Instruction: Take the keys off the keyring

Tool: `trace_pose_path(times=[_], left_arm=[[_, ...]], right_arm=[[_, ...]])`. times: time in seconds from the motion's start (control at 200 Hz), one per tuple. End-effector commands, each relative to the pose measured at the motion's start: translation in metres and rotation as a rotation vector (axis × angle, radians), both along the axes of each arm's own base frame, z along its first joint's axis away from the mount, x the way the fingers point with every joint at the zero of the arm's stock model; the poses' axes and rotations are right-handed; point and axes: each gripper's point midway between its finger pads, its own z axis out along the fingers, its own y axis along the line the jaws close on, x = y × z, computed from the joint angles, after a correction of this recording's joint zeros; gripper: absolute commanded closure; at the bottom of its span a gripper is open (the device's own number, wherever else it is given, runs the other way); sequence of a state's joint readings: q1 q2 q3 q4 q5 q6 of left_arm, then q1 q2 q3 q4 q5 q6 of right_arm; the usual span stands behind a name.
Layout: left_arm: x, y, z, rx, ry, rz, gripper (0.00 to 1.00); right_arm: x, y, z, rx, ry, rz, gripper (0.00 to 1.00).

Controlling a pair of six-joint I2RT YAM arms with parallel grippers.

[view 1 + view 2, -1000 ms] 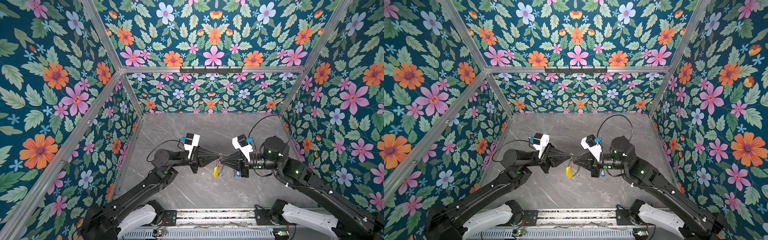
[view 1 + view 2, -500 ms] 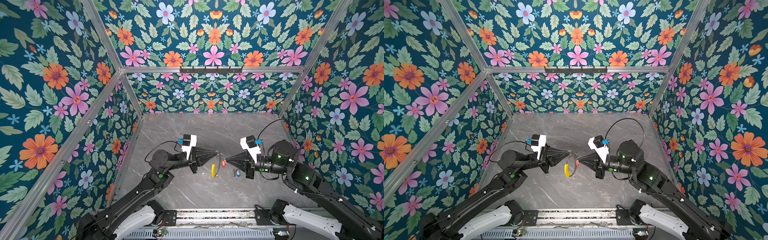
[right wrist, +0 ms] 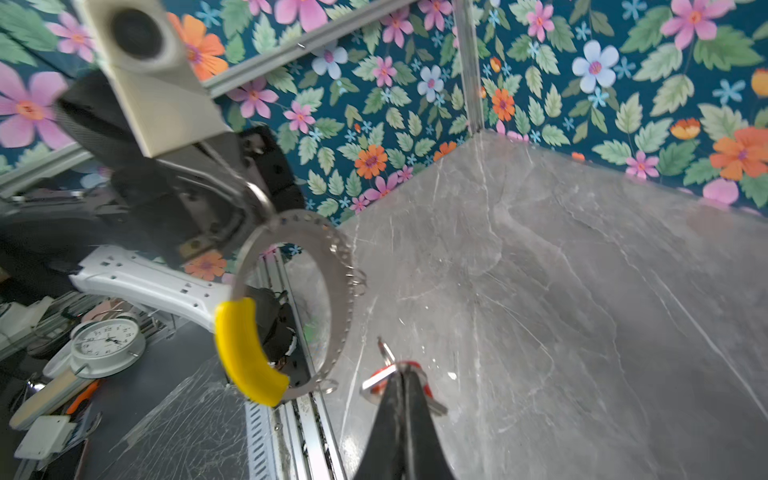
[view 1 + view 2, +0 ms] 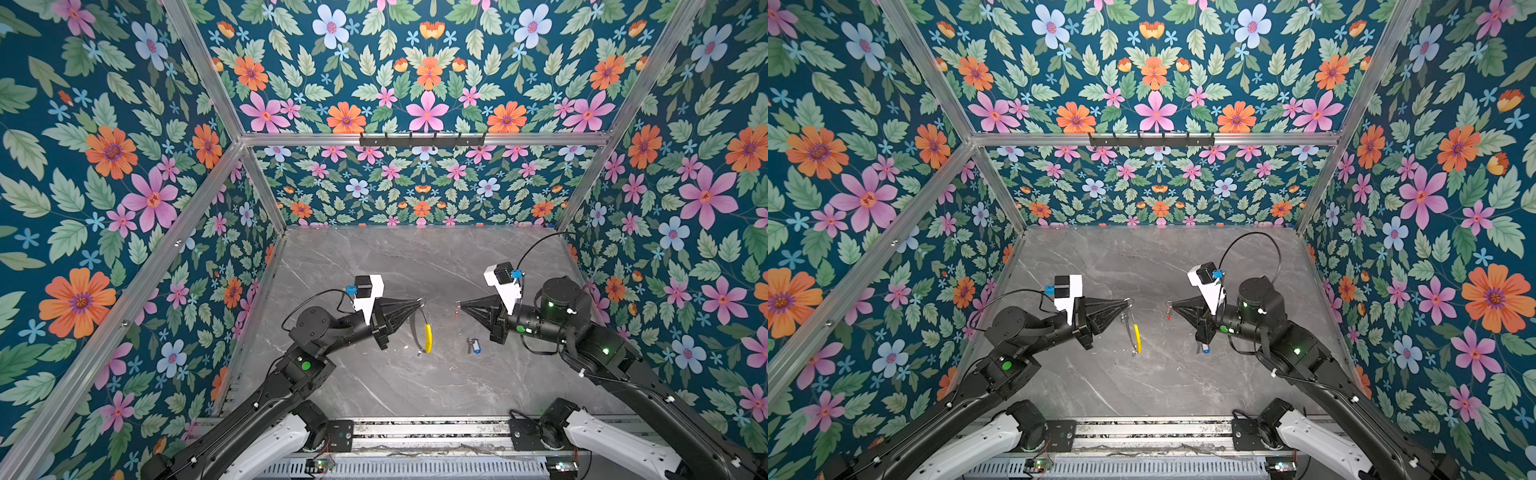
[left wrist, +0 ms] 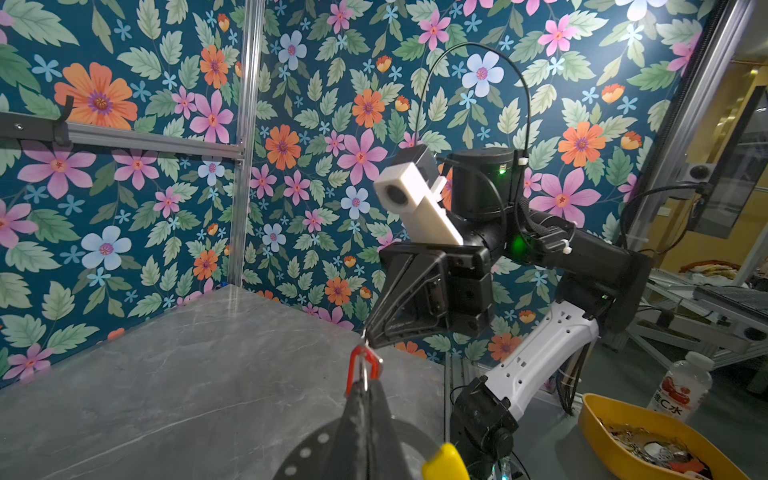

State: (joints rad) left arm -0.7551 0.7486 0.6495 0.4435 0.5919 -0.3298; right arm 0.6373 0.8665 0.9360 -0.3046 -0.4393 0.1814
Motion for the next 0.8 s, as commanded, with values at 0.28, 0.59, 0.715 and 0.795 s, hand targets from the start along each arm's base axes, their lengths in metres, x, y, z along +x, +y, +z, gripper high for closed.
trace_pose_path(times=[0.28,0.59,0.715,0.795], left_arm=[[0.004,0.004,-0.009,0.003,-0.006,0.039,1.00],[0.009,0.002,-0.019,0.002,0.013,0.051,1.00],[0.010,0.001,-0.020,0.002,0.016,0.050,1.00],[0.011,0.000,-0.021,0.005,0.020,0.051,1.00]], right_arm=[[0.041,0.018,-0.170,-0.045,0.419,-0.101,1.00],[0.047,0.010,-0.258,-0.149,0.622,-0.222,1.00],[0.047,0.005,-0.264,-0.167,0.628,-0.258,0.85],[0.049,0.002,-0.257,-0.166,0.608,-0.276,0.65]])
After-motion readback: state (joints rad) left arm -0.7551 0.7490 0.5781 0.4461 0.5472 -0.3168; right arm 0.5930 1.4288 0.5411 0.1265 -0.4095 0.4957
